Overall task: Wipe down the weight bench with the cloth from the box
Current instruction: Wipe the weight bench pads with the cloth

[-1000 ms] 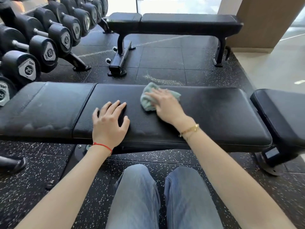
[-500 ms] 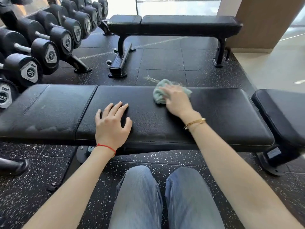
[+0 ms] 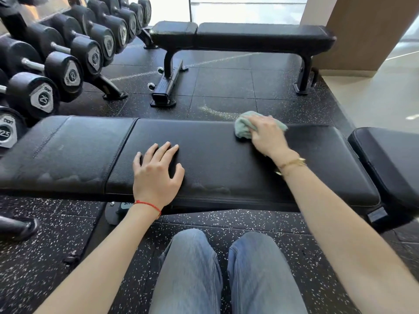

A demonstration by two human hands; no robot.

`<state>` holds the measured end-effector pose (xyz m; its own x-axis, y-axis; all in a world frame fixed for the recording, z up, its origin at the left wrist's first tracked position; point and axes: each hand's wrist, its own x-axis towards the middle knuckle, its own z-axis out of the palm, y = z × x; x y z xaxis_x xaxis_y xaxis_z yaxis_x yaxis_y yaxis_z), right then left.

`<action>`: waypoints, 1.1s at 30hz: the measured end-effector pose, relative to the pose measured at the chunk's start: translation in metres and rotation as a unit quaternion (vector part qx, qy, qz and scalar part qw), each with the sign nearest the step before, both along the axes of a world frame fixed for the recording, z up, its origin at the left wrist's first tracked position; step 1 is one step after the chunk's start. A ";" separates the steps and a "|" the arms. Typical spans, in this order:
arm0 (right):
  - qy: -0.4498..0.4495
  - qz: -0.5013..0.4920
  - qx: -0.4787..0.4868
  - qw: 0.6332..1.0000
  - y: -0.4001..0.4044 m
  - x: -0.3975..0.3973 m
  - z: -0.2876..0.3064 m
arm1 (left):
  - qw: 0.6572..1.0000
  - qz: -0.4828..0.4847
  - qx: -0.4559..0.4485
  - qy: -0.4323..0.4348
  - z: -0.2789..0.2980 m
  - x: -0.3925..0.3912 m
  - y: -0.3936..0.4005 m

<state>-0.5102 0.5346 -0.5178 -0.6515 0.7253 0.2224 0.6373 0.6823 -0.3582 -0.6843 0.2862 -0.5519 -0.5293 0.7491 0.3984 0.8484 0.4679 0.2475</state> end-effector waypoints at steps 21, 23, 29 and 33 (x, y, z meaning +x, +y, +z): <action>0.028 0.121 0.017 0.992 -0.090 0.011 -0.004 | 1.000 0.007 0.002 -0.006 -0.002 0.001 0.000; 0.030 0.176 0.003 0.984 -0.131 0.015 -0.005 | 1.000 0.005 -0.003 -0.009 -0.002 0.000 -0.001; 0.053 0.130 0.002 0.990 -0.128 0.083 -0.004 | 1.000 -0.005 -0.011 -0.014 0.000 0.000 -0.002; 0.040 -0.034 0.013 0.999 -0.066 0.098 -0.004 | 1.000 -0.003 -0.007 -0.017 -0.001 0.000 -0.002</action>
<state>-0.4119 0.4691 -0.5223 -0.5810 0.7602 0.2909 0.6519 0.6486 -0.3929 -0.6838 0.2842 -0.5527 -0.5378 0.7579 0.3692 0.8425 0.4666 0.2693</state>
